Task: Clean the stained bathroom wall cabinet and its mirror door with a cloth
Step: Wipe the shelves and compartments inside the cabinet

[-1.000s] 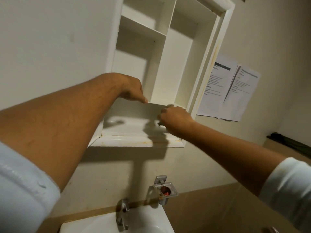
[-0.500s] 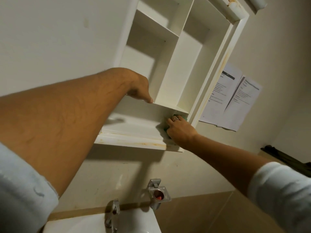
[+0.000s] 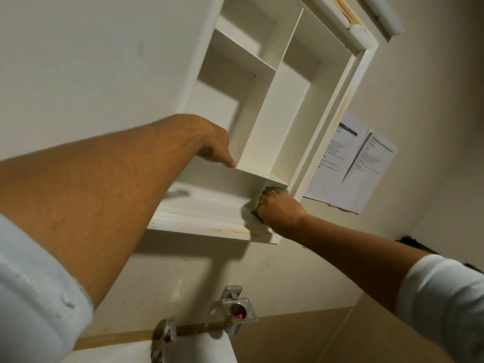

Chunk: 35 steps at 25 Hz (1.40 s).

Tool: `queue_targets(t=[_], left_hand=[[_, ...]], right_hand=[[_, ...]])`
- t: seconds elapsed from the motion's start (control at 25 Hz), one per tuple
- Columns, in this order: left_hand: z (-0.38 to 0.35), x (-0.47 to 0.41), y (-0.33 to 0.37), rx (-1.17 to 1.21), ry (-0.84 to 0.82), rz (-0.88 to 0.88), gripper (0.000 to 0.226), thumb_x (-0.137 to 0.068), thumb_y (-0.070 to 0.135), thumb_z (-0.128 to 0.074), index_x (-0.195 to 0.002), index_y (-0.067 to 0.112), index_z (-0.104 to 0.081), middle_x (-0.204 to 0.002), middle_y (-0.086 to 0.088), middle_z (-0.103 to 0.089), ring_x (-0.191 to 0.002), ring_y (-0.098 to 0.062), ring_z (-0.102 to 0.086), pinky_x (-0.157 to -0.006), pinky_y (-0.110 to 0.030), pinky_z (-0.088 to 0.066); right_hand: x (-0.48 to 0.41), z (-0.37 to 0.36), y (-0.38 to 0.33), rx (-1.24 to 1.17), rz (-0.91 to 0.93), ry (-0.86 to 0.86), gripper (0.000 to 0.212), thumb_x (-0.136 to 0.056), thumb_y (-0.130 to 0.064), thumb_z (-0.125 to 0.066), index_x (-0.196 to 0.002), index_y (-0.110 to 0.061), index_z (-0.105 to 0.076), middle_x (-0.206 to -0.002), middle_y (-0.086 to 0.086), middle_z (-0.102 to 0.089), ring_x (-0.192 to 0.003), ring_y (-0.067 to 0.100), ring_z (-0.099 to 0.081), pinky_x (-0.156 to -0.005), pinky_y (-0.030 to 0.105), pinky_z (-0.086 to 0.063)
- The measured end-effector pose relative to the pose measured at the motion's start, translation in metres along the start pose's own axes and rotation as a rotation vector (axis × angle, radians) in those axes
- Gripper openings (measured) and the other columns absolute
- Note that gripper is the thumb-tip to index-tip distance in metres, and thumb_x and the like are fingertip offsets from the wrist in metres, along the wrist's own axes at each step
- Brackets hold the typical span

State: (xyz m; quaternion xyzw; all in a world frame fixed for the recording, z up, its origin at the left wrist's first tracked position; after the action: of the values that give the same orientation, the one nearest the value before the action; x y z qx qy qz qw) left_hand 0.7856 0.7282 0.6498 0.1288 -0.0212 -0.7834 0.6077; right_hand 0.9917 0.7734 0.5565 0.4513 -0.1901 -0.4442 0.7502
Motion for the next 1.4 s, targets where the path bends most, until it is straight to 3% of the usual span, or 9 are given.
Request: queue_targets(t=[0.2, 0.44, 0.76, 0.88, 0.96, 1.08, 1.24, 1.32, 1.4], left_hand=[[-0.001, -0.002, -0.001, -0.008, 0.006, 0.008, 0.063, -0.100, 0.057, -0.052, -0.144, 0.013, -0.056, -0.150, -0.006, -0.053, -0.135, -0.029, -0.051, -0.114, -0.043, -0.039], [-0.002, -0.001, -0.002, -0.002, 0.007, -0.002, 0.065, -0.098, 0.059, -0.053, -0.145, 0.015, -0.055, -0.150, -0.006, -0.054, -0.134, -0.029, -0.052, -0.114, -0.046, -0.040], [-0.005, -0.004, -0.004, -0.007, -0.008, 0.009, 0.067, -0.098, 0.061, -0.051, -0.146, 0.014, -0.054, -0.152, -0.005, -0.051, -0.138, -0.029, -0.048, -0.116, -0.044, -0.037], [-0.006, -0.002, -0.005, 0.021, -0.032, 0.004, 0.070, -0.097, 0.063, -0.052, -0.148, 0.015, -0.053, -0.155, -0.004, -0.048, -0.140, -0.028, -0.046, -0.118, -0.046, -0.034], [-0.006, -0.002, -0.004, 0.028, -0.028, -0.004, 0.070, -0.096, 0.064, -0.052, -0.147, 0.016, -0.054, -0.155, -0.004, -0.049, -0.140, -0.027, -0.046, -0.118, -0.046, -0.034], [-0.006, -0.002, -0.004, 0.014, -0.035, -0.015, 0.070, -0.096, 0.065, -0.051, -0.146, 0.017, -0.055, -0.154, -0.003, -0.049, -0.139, -0.027, -0.047, -0.118, -0.047, -0.035], [-0.005, 0.002, -0.003, 0.012, -0.055, -0.020, 0.068, -0.099, 0.063, -0.048, -0.146, 0.015, -0.055, -0.155, -0.004, -0.049, -0.139, -0.026, -0.047, -0.117, -0.042, -0.036], [-0.004, 0.006, -0.002, 0.035, -0.060, -0.010, 0.068, -0.098, 0.065, -0.048, -0.145, 0.017, -0.057, -0.155, -0.004, -0.049, -0.140, -0.026, -0.047, -0.116, -0.040, -0.035], [-0.001, 0.010, -0.001, 0.066, -0.067, 0.014, 0.071, -0.098, 0.068, -0.045, -0.147, 0.017, -0.055, -0.156, -0.004, -0.047, -0.142, -0.025, -0.044, -0.117, -0.039, -0.033]], right_hand=[[-0.032, 0.016, 0.002, -0.048, -0.171, 0.018, 0.021, -0.099, -0.011, -0.058, -0.115, -0.008, -0.072, -0.114, 0.011, -0.068, -0.104, 0.029, -0.066, -0.090, 0.039, -0.053], [0.014, 0.013, 0.004, 0.093, -0.100, 0.062, 0.032, -0.095, -0.014, -0.068, -0.127, -0.007, -0.066, -0.124, 0.014, -0.064, -0.117, 0.032, -0.061, -0.112, 0.047, -0.041], [-0.033, -0.001, -0.001, -0.102, -0.247, 0.061, 0.009, -0.090, -0.012, -0.070, -0.098, -0.014, -0.073, -0.095, 0.004, -0.069, -0.085, 0.023, -0.067, -0.075, 0.034, -0.053], [-0.028, -0.011, -0.018, -0.525, -0.335, 0.026, 0.009, -0.094, -0.024, -0.068, -0.095, -0.015, -0.068, -0.092, 0.004, -0.069, -0.084, 0.023, -0.067, -0.076, 0.035, -0.057], [-0.024, -0.012, -0.015, -0.928, -0.443, 0.023, 0.009, -0.089, -0.007, -0.060, -0.090, -0.015, -0.064, -0.091, 0.006, -0.068, -0.086, 0.027, -0.065, -0.073, 0.036, -0.054], [-0.005, -0.015, -0.001, -1.689, -0.741, 0.184, 0.026, -0.089, 0.004, -0.049, -0.096, -0.014, -0.066, -0.098, 0.007, -0.069, -0.093, 0.027, -0.065, -0.079, 0.040, -0.058], [-0.002, -0.016, -0.021, -2.850, -1.229, 0.241, 0.018, -0.099, -0.014, -0.059, -0.117, -0.011, -0.060, -0.114, 0.017, -0.069, -0.103, 0.037, -0.067, -0.082, 0.054, -0.061], [-0.016, -0.001, -0.015, -3.284, -1.166, 0.349, 0.024, -0.098, -0.019, -0.060, -0.121, -0.011, -0.066, -0.115, 0.021, -0.071, -0.103, 0.043, -0.070, -0.079, 0.062, -0.060], [-0.015, 0.007, -0.004, -3.435, -1.167, 0.593, 0.029, -0.098, -0.011, -0.054, -0.124, -0.009, -0.068, -0.116, 0.022, -0.071, -0.103, 0.043, -0.070, -0.086, 0.062, -0.058]])
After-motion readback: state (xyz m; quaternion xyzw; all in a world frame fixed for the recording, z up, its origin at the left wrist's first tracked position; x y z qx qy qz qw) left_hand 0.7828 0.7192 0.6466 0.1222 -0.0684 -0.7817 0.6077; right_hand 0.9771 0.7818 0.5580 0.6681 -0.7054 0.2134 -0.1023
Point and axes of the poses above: each hand's wrist, its own x-axis away from the middle knuckle, its own z-axis out of the back of the hand, y = z × x, the point moved 6 cm from there along -x, towards the middle knuckle
